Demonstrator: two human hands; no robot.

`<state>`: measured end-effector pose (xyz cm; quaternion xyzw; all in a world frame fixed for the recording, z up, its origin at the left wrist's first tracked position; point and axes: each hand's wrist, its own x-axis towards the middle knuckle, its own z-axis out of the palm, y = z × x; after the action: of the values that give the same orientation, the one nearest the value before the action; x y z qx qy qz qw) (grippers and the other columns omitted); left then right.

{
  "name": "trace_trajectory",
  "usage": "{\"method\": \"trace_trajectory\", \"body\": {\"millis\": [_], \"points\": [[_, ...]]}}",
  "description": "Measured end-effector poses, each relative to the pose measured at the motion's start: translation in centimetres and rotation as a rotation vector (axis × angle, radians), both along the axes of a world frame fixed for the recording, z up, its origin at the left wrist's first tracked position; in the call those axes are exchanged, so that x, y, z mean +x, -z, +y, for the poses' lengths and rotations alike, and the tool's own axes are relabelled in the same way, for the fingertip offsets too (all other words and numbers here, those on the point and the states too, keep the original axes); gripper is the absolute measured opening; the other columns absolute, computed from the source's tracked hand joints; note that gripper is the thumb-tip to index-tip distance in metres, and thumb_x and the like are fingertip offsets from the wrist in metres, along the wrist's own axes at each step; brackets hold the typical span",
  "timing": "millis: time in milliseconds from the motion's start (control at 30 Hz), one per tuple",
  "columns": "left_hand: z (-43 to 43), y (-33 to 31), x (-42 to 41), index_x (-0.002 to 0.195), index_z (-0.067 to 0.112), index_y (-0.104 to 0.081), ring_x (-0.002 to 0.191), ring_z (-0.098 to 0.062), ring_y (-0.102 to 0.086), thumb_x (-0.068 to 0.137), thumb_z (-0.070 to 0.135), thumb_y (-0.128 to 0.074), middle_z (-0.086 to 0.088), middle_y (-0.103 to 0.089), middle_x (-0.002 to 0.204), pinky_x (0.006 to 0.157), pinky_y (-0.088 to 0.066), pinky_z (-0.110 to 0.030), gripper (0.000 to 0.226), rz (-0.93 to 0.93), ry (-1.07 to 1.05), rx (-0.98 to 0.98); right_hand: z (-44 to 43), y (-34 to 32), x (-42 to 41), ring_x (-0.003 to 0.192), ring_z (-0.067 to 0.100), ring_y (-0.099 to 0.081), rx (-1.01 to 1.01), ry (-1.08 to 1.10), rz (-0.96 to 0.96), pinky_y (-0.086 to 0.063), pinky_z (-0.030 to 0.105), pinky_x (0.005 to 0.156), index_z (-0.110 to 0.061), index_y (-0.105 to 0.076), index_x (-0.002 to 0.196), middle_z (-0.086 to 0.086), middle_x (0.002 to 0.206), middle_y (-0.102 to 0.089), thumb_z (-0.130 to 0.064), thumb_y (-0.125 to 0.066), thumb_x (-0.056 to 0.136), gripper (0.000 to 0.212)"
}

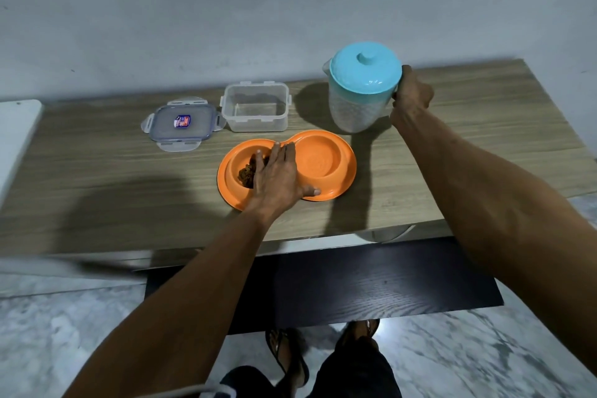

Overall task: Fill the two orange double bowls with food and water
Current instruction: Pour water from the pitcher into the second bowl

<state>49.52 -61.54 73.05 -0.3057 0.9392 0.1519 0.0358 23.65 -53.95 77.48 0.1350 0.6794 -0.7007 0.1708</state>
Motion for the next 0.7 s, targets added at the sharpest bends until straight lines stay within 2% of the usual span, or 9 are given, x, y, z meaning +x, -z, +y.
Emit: {"method": "trace_trajectory", "body": {"millis": [100, 167, 267, 333, 433, 533, 633, 700], "points": [[0.0, 0.0, 0.0, 0.153, 0.008, -0.016, 0.151, -0.026, -0.009, 0.07, 0.064, -0.071, -0.01, -0.024, 0.16, 0.119, -0.001, -0.055, 0.114, 0.003, -0.003, 0.008, 0.1, 0.2, 0.1, 0.087, 0.02, -0.072, -0.009, -0.014, 0.017, -0.057, 0.031, 0.066, -0.008, -0.067, 0.092, 0.005, 0.091, -0.074, -0.034, -0.074, 0.069, 0.035], [-0.1, 0.0, 0.0, 0.153, 0.008, -0.015, 0.151, -0.026, -0.009, 0.07, 0.065, -0.07, -0.01, -0.023, 0.16, 0.119, -0.001, -0.055, 0.114, 0.005, -0.001, 0.016, 0.4, -0.1, 0.6, 0.087, 0.019, -0.07, -0.015, -0.022, 0.05, -0.056, 0.035, 0.078, -0.013, -0.066, 0.091, 0.002, 0.087, -0.072, -0.042, -0.073, 0.077, 0.034], [-0.3, -0.3, 0.4, 0.153, 0.009, -0.014, 0.151, -0.027, -0.009, 0.073, 0.068, -0.065, -0.011, -0.022, 0.16, 0.119, -0.001, -0.056, 0.112, 0.027, 0.018, 0.033, 1.1, -0.5, 1.6, 0.092, 0.023, -0.061, 0.062, 0.018, 0.076, -0.05, 0.038, 0.082, -0.011, -0.064, 0.09, 0.004, 0.092, -0.062, -0.054, -0.055, 0.09, 0.045], [-0.6, -0.6, 1.0, 0.153, 0.01, -0.015, 0.151, -0.028, -0.01, 0.077, 0.071, -0.058, -0.011, -0.022, 0.16, 0.119, -0.002, -0.056, 0.107, 0.088, -0.028, 0.069, 2.0, -0.1, 2.2, 0.093, 0.025, -0.061, 0.107, 0.076, 0.053, -0.055, 0.039, 0.08, -0.01, -0.062, 0.098, 0.008, 0.102, -0.063, -0.053, -0.046, 0.092, 0.046], [-1.6, -1.4, 2.2, 0.152, 0.01, -0.019, 0.15, -0.029, -0.016, 0.084, 0.072, -0.044, -0.012, -0.026, 0.159, 0.117, -0.012, -0.058, 0.096, 0.185, -0.187, 0.082, 3.2, 1.7, 3.2, 0.097, 0.032, -0.066, 0.238, 0.095, -0.002, -0.057, 0.044, 0.087, -0.007, -0.064, 0.114, 0.014, 0.112, -0.068, -0.055, -0.045, 0.086, 0.058], [-2.8, -2.0, 3.7, 0.146, 0.007, -0.03, 0.139, -0.035, -0.034, 0.091, 0.06, -0.042, -0.018, -0.04, 0.148, 0.111, -0.029, -0.056, 0.078, 0.241, -0.389, 0.068, 3.7, 2.2, 7.1, 0.113, 0.036, -0.061, 0.378, -0.037, -0.021, -0.049, 0.035, 0.088, -0.003, -0.056, 0.13, 0.018, 0.127, -0.061, -0.049, -0.055, 0.085, 0.065], [-4.1, -1.6, 5.1, 0.138, 0.003, -0.038, 0.13, -0.041, -0.042, 0.087, 0.053, -0.047, -0.022, -0.045, 0.141, 0.104, -0.039, -0.053, 0.072, 0.174, -0.596, 0.139, 3.0, 2.9, 10.6, 0.111, 0.036, -0.061, 0.488, -0.245, -0.007, -0.051, 0.035, 0.082, -0.004, -0.062, 0.123, 0.018, 0.125, -0.062, -0.051, -0.062, 0.075, 0.068], [-4.7, -1.2, 5.9, 0.135, 0.001, -0.042, 0.129, -0.041, -0.042, 0.084, 0.054, -0.051, -0.022, -0.045, 0.139, 0.104, -0.04, -0.05, 0.073, 0.099, -0.712, 0.209, 2.4, 3.6, 11.7, 0.105, 0.037, -0.063, 0.568, -0.353, 0.017, -0.057, 0.04, 0.086, -0.005, -0.067, 0.114, 0.018, 0.12, -0.065, -0.056, -0.061, 0.061, 0.074]]}}
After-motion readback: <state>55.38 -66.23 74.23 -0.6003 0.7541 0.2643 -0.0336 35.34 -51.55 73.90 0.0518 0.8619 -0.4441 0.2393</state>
